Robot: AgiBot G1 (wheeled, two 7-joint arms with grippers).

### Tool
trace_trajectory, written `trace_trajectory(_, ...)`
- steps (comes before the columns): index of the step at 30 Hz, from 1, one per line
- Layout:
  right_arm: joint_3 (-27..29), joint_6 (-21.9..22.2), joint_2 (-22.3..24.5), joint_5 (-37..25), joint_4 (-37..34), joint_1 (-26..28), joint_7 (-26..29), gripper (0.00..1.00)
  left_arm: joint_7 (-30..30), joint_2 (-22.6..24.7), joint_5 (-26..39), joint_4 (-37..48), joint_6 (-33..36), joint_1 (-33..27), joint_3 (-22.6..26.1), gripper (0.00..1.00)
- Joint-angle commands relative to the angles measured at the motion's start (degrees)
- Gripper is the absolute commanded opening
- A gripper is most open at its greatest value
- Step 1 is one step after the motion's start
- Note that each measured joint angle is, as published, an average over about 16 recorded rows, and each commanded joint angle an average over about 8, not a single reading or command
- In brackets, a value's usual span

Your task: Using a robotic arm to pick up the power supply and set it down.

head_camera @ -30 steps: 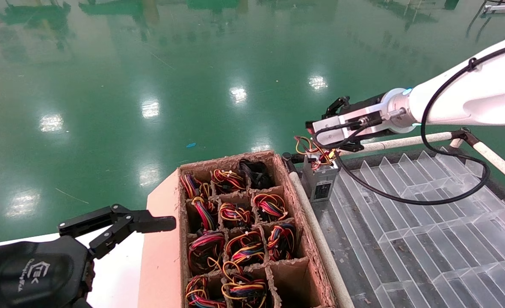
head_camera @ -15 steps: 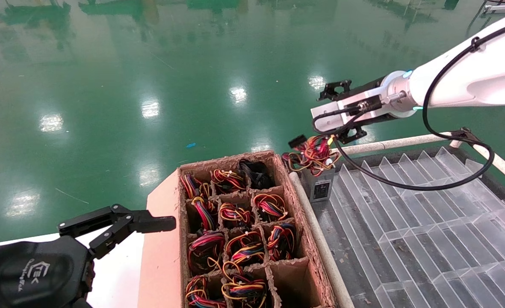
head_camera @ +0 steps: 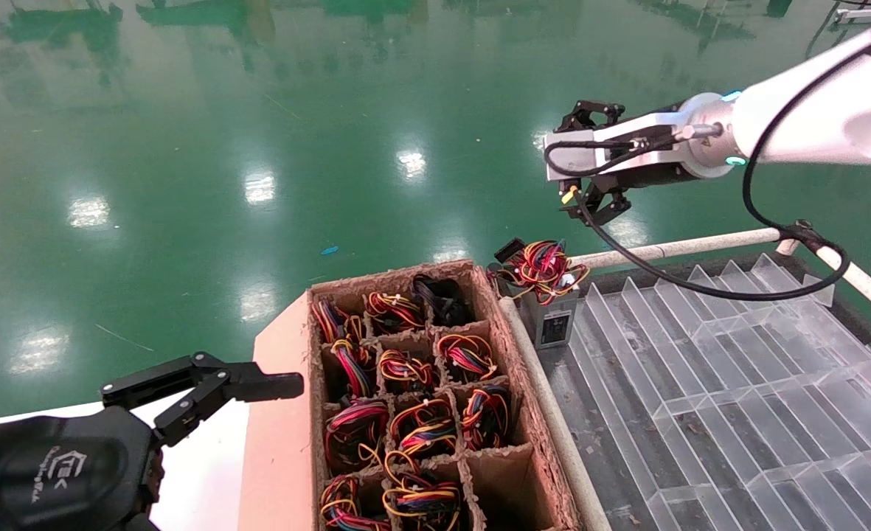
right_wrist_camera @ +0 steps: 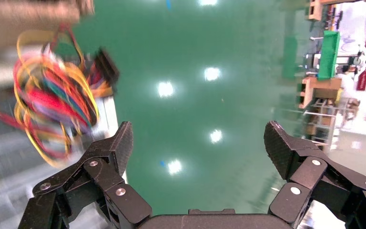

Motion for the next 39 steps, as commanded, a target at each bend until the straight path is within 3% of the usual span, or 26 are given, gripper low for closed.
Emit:
trace_trajectory(1, 0.8, -0.6, 0.8, 1.2, 1.2, -1.0, 1.1, 1.0, 0.0, 0.0, 0.0, 0.0, 0.0, 0.0, 0.0, 1.0)
trace_trajectory(39, 24.8, -22.0, 25.1, 34.1, 41.4, -36.5, 28.6, 1.0, 0.0, 0.0, 0.0, 0.0, 0.0, 0.0, 0.1, 1.0)
